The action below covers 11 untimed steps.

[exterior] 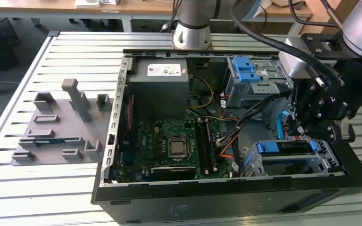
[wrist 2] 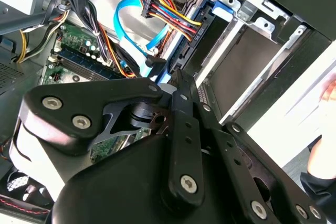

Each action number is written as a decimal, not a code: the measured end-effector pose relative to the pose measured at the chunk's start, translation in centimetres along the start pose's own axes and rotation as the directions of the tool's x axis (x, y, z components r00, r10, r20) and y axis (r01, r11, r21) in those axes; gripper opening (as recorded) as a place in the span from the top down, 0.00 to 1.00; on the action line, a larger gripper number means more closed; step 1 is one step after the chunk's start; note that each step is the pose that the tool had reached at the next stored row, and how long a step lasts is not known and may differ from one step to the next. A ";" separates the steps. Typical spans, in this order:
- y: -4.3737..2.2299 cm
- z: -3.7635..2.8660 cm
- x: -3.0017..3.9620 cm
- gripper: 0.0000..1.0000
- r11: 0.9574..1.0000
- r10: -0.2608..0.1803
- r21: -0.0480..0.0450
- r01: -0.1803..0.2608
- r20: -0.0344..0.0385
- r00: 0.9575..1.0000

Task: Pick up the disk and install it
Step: 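Insert the second disk wire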

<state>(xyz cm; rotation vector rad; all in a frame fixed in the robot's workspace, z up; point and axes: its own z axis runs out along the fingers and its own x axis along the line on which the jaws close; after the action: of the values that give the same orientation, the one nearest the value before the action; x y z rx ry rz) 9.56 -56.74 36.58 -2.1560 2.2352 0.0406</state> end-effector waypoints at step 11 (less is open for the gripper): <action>0.00 -0.52 -0.03 0.89 1.000 0.000 0.000 0.000 0.000 1.000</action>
<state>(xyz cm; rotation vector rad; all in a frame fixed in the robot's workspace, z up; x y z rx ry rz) 9.56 -56.73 37.10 -2.1560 2.2352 0.0407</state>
